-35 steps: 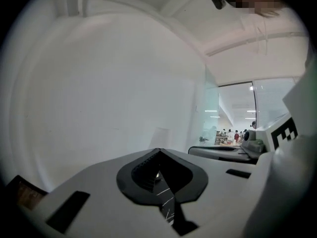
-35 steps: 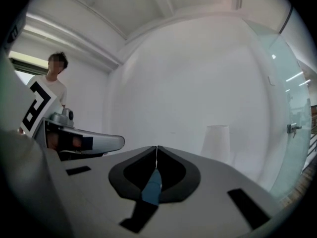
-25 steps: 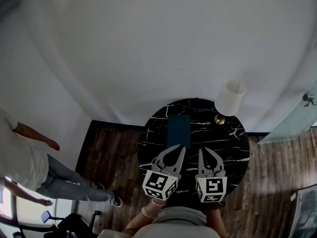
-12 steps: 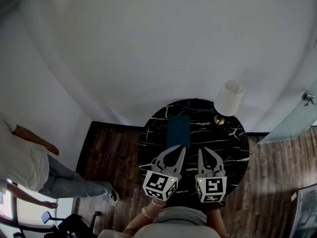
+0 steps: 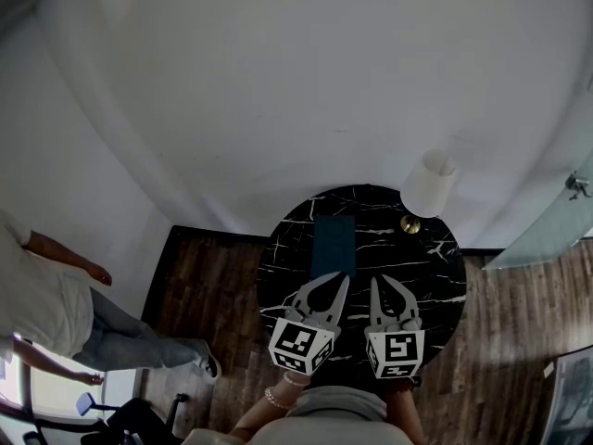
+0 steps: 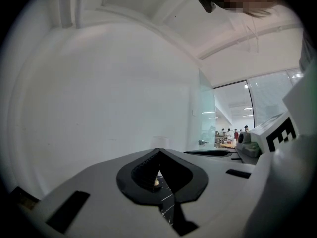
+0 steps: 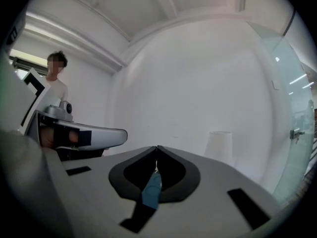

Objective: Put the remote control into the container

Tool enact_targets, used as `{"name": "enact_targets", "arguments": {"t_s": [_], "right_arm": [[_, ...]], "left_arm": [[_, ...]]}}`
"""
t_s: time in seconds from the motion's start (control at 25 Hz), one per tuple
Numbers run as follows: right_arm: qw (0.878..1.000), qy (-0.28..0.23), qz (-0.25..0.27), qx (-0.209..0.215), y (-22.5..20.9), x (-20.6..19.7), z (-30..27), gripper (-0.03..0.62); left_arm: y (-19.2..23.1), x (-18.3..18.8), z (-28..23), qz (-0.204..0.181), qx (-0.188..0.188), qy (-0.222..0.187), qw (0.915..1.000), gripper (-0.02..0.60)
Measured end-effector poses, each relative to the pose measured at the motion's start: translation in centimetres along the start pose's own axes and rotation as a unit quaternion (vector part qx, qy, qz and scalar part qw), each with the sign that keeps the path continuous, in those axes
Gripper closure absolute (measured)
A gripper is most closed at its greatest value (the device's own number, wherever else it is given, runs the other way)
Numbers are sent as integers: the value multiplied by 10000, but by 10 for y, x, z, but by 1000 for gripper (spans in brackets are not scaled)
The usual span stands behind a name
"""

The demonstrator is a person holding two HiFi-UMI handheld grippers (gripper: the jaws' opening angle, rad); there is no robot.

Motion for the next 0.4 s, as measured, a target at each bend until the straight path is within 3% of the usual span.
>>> {"name": "enact_targets", "arguments": {"t_s": [0.4], "right_arm": [[10000,-8,17,56,-2,2,3,582]], "left_arm": [[-4,2,1,2,38,-6,10000,574]]}}
Point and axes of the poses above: the fingertips, and each gripper's own axes: z backward along the fingers, y to its left, x out of its top, the point moved 7 cm from there along z, backward along the fingers, and after that the axes turned 7 degrees about x, right-handed, at the moved point
